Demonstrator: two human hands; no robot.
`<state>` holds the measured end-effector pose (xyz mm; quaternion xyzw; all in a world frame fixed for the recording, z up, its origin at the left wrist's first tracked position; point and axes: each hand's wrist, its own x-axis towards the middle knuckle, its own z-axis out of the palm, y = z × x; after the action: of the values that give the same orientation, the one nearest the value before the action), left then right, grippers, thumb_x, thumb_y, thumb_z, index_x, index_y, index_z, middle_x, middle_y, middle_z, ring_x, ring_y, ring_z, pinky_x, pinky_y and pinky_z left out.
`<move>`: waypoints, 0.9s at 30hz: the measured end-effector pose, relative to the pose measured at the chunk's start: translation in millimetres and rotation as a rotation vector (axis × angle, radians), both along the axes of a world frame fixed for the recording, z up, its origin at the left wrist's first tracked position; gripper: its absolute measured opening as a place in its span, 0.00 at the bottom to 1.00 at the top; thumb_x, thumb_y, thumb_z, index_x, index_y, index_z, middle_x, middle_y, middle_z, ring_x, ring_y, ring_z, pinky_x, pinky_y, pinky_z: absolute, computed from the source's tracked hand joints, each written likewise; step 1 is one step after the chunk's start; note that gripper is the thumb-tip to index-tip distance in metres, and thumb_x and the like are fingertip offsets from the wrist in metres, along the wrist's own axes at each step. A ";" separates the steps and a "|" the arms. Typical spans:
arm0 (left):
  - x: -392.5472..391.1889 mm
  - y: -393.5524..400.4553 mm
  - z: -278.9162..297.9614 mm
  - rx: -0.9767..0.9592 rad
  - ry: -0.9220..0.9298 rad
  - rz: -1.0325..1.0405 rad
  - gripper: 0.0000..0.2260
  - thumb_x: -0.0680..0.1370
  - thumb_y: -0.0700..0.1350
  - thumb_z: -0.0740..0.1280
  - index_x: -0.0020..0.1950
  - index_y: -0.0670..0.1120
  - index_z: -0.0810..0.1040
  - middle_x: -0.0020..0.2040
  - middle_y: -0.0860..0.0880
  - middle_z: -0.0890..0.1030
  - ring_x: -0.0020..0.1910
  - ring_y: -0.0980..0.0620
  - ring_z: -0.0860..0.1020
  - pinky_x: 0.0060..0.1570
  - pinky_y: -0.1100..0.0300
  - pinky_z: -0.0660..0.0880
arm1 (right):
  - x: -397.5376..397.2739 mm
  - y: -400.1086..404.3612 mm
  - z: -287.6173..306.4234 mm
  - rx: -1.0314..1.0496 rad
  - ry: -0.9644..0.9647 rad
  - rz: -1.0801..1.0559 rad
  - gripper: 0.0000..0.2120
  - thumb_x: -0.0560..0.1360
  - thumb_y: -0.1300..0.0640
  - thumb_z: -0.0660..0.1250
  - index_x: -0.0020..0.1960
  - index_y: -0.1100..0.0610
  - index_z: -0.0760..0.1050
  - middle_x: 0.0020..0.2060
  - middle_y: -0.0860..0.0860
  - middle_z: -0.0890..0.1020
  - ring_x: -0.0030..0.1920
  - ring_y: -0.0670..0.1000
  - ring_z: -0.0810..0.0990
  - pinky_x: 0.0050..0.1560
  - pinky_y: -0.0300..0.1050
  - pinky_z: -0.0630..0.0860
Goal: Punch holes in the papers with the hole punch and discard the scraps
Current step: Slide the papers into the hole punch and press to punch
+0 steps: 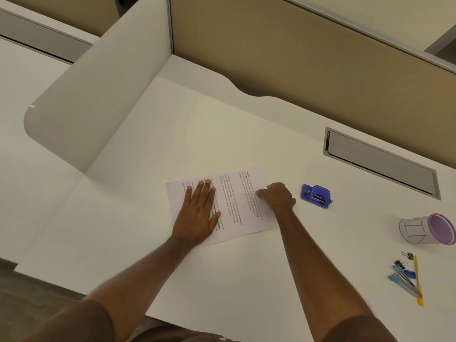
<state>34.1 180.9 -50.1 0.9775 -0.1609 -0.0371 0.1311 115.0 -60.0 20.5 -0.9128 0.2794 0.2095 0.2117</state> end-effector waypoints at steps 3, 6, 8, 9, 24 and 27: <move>0.2 0.5 0.5 -0.001 0.005 -0.001 0.32 0.84 0.58 0.50 0.82 0.40 0.55 0.84 0.41 0.53 0.83 0.42 0.51 0.80 0.39 0.54 | -0.7 -6.4 1.1 0.147 -0.068 -0.002 0.15 0.71 0.50 0.72 0.34 0.52 0.68 0.36 0.50 0.77 0.42 0.55 0.78 0.44 0.48 0.69; -0.1 1.0 1.3 0.001 0.009 -0.004 0.31 0.84 0.58 0.50 0.82 0.40 0.55 0.84 0.41 0.53 0.83 0.42 0.51 0.80 0.38 0.54 | -5.3 -16.9 6.7 0.378 -0.092 -0.110 0.16 0.70 0.58 0.74 0.31 0.55 0.68 0.32 0.54 0.76 0.38 0.55 0.75 0.40 0.49 0.70; 0.2 1.0 2.2 -0.010 0.011 -0.010 0.31 0.84 0.58 0.51 0.82 0.40 0.56 0.83 0.41 0.54 0.83 0.42 0.52 0.79 0.38 0.55 | -11.7 -26.0 8.7 0.464 -0.028 -0.190 0.10 0.70 0.61 0.75 0.36 0.59 0.75 0.38 0.60 0.82 0.41 0.58 0.80 0.45 0.56 0.79; 0.3 0.9 2.3 -0.011 0.010 -0.010 0.31 0.84 0.58 0.51 0.82 0.40 0.57 0.83 0.41 0.54 0.83 0.41 0.52 0.79 0.38 0.55 | -15.5 -30.0 8.6 0.506 -0.001 -0.221 0.07 0.70 0.62 0.76 0.39 0.61 0.77 0.42 0.61 0.84 0.42 0.59 0.82 0.50 0.57 0.81; 2.0 2.7 9.5 -0.042 0.009 -0.069 0.31 0.83 0.57 0.54 0.80 0.39 0.63 0.82 0.39 0.61 0.81 0.39 0.58 0.78 0.36 0.58 | -55.1 -45.4 -8.0 0.705 -0.122 -0.291 0.04 0.72 0.64 0.75 0.39 0.61 0.82 0.42 0.59 0.87 0.41 0.57 0.84 0.44 0.46 0.80; 4.2 5.1 12.4 -0.089 0.010 -0.086 0.30 0.83 0.57 0.54 0.80 0.40 0.64 0.82 0.40 0.60 0.82 0.39 0.56 0.79 0.36 0.55 | -66.0 -50.1 -12.0 0.732 -0.128 -0.333 0.08 0.73 0.63 0.75 0.45 0.68 0.82 0.46 0.62 0.87 0.44 0.59 0.84 0.53 0.52 0.80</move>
<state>38.2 186.1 -37.7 0.9627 -0.2034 -0.0405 0.1735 49.1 -110.1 8.5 -0.7307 0.3166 0.2009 0.5705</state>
